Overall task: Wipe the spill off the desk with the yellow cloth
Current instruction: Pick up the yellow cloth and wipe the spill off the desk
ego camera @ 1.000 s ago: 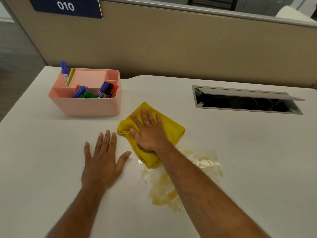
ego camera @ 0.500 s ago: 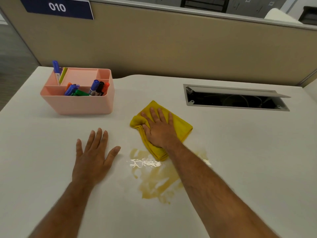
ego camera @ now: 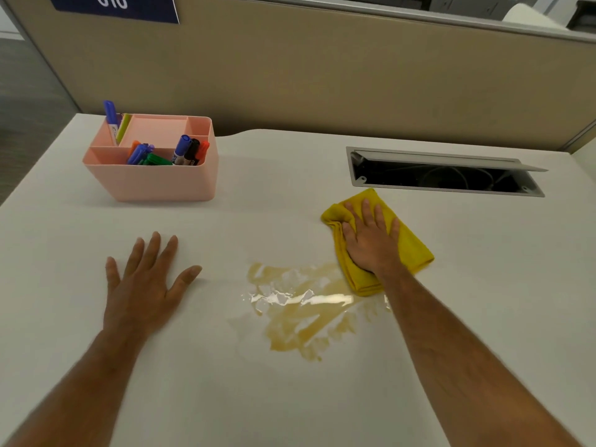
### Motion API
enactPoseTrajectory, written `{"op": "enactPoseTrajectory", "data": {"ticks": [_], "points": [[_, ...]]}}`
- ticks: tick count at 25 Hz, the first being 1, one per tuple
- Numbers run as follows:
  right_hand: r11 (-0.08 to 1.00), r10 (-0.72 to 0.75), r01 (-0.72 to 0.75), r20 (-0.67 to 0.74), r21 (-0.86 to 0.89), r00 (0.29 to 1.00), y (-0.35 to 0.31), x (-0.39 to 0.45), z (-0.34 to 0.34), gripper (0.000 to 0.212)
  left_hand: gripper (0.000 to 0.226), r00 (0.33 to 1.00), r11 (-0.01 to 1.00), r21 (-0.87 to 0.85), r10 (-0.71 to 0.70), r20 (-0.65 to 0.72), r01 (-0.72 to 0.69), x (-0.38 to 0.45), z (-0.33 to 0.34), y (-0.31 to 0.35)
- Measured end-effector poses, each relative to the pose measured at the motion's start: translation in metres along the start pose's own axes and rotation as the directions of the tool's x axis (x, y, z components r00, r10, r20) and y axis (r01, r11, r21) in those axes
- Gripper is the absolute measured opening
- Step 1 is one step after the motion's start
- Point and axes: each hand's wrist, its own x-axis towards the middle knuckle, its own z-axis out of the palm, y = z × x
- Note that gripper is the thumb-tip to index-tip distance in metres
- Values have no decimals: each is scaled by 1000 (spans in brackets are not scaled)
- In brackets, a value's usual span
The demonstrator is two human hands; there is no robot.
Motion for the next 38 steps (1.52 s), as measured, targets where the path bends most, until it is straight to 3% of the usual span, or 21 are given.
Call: {"op": "enactPoseTrajectory", "data": {"ticks": [4,7,15,20,24,27,38], "points": [[994,90,-88,-38,59,995,-14,-26,12,57,90,1000,1000,-6,-1,-8,1,2,1,0],[996,72,-69,-61,58,996,-48,-30,21,58,89,1000,1000,4,-2,-8,2,2,2,-2],[986,-162,163,-35,25,986,-153,-11,40,61,88,1000,1000,-12,5,-13,-5,3,2,-2],[936,-350,349,-13,-35,937,-187,-31,53,60,89,1000,1000,-24,1,-28,-1,2,2,0],[871,-488,484,-27,-86,873,-172,-52,58,58,89,1000,1000,-24,8,-24,-8,2,2,-1],[863,-497,491,-29,-116,867,-149,-51,55,58,88,1000,1000,-20,11,-22,-12,1,4,-2],[963,-252,247,-31,-108,967,-48,-9,22,57,85,1000,1000,-3,18,-14,-18,3,6,-6]]}}
